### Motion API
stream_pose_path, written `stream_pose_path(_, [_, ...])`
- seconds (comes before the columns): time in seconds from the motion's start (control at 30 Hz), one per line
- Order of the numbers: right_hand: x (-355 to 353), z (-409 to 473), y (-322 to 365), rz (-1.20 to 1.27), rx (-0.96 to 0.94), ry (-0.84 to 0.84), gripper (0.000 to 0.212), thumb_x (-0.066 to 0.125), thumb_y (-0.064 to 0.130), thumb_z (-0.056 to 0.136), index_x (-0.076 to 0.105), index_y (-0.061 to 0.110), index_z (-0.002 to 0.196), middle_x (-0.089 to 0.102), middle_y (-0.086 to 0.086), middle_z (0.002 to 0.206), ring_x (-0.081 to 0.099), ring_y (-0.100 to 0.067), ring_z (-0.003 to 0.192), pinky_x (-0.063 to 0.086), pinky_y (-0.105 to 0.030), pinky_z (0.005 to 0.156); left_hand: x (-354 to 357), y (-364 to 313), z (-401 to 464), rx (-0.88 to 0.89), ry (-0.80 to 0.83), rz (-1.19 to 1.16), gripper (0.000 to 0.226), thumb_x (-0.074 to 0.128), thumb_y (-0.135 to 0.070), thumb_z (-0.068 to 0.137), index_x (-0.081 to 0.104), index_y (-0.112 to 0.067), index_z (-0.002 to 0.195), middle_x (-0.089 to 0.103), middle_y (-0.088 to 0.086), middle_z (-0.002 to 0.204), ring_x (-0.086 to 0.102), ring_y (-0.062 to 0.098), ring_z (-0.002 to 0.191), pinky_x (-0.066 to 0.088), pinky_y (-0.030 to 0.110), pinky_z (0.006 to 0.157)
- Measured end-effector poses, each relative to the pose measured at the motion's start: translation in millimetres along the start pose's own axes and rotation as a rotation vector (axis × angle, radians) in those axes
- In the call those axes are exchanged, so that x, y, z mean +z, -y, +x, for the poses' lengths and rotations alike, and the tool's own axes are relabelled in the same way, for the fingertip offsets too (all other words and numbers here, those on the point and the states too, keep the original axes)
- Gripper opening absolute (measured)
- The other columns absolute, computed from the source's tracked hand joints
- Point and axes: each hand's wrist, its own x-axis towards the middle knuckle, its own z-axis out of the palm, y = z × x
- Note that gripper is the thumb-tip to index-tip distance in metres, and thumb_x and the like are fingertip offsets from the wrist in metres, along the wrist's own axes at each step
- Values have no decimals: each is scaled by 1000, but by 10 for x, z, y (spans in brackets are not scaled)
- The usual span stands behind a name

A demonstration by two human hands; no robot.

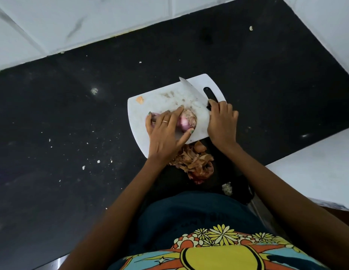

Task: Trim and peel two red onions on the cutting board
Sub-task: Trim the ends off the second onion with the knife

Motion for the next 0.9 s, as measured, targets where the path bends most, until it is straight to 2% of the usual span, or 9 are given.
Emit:
stream_pose_path(0.47, [116,273,281,-50,-50,-69,37,57,0,77,57,10,114,56,-9,91,53,-28,80,39,-38,65,9,317,180,-26,-58,37,64,45,-60,87,48,-19,136,66,2,115,50,19,120,10,43,113])
stream_pose_path(0.63, [125,392,386,-45,-59,-6,41,53,-1,79,54,8,119,56,-12,99,53,-30,89,39,-41,70,-32,424,286,-41,-53,36,64,46,-58,87,48,-18,137,66,3,113,51,19,120,10,44,113])
stream_pose_path(0.77, [105,453,374,-5,-74,90,46,49,-1,86,46,8,132,51,-15,115,49,-31,102,37,-41,80,-58,437,306,-43,-56,13,63,47,-58,88,48,-19,137,65,2,117,49,18,123,5,41,113])
stream_pose_path(0.9, [27,451,326,120,-19,48,45,44,0,92,43,6,137,50,-18,116,48,-33,103,36,-40,84,-91,416,294,-37,-81,-9,61,48,-58,87,52,-19,134,63,2,120,47,18,125,-1,38,114])
